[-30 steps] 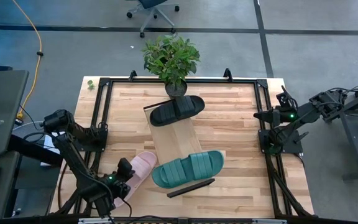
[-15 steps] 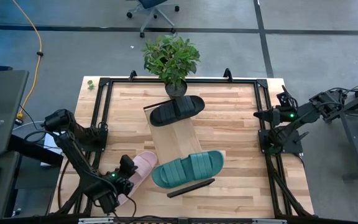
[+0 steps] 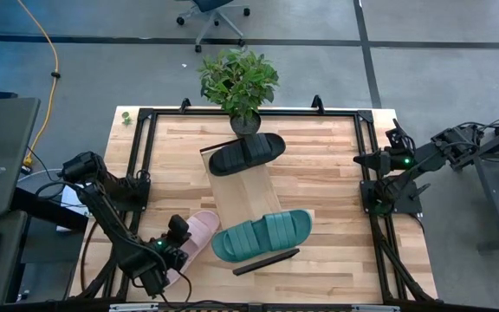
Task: Pick and place slides into the shelf
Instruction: Put the pink slides on the shelf
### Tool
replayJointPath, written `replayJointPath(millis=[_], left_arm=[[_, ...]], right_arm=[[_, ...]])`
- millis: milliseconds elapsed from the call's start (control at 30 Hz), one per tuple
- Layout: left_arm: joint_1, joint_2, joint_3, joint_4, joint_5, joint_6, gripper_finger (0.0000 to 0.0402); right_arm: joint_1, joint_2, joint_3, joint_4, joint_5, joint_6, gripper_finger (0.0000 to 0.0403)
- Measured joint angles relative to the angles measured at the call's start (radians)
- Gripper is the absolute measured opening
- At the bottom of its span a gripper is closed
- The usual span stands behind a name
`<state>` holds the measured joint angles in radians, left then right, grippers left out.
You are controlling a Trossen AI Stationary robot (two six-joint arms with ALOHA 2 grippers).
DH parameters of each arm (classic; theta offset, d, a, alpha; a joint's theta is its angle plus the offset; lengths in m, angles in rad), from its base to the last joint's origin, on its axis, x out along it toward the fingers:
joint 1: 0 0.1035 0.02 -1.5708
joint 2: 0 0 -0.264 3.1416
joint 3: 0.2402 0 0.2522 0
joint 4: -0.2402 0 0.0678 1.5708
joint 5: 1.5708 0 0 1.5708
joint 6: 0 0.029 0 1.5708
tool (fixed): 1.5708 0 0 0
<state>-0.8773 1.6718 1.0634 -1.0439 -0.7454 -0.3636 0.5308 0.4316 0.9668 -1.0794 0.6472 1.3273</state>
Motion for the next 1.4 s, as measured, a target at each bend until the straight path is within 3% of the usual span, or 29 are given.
replayJointPath(millis=[667, 1400], left_arm=[[-0.009, 0.0, 0.007, -0.014, 0.022, 0.0, 0.0006], [-0.06, 0.0, 0.237, -0.362, 0.033, 0.002, 0.0002]], right_arm=[[0.0, 0.0, 0.0, -0.008, 0.011, 0.0, 0.0087], [0.0, 0.0, 0.0, -0.047, 0.012, -0.011, 0.0087]])
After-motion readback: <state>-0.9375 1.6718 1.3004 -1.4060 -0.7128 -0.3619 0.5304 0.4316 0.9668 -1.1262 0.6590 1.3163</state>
